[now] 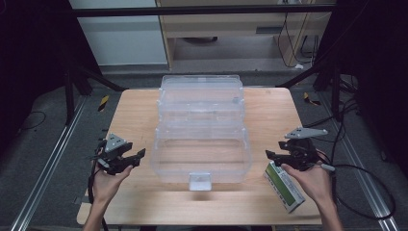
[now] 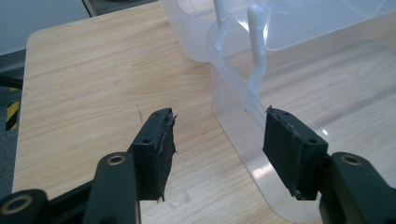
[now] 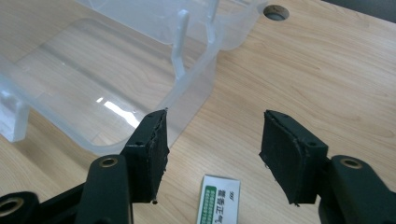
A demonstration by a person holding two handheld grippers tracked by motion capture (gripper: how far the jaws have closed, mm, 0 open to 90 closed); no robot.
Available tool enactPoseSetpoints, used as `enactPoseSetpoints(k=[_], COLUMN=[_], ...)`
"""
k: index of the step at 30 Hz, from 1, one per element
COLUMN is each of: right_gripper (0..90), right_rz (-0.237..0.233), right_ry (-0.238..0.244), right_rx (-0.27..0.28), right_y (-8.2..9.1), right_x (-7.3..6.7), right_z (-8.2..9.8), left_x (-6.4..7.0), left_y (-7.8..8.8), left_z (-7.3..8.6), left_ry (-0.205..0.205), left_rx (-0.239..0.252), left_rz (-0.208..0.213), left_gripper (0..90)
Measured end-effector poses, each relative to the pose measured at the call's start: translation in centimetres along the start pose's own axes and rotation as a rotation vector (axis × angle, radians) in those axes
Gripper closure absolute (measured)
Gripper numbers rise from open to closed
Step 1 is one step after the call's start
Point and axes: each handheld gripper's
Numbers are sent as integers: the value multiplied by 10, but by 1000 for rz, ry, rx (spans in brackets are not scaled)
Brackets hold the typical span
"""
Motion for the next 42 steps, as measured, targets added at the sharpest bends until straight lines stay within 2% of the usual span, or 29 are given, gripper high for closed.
enactPoseSetpoints(k=[18,42], right_gripper=[344,310], right_rz=[-2,-2], right_ry=[14,21], right_rx=[-166,-289], right_y=[6,14], right_x=[1,2], right_z=[2,16], left_x=[3,7], left_y=[-3,-7], left_z=[0,0], left_ry=[-22,-39], left_rx=[-18,-36], left_rz=[2,2], left_gripper=[417,409])
Point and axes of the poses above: each handheld gripper's, and its own axes: y roughly backward along the jaws, z roughly out of its underside, x roughly to its right, and after that the axes turned 3 degrees about -y, right-handed
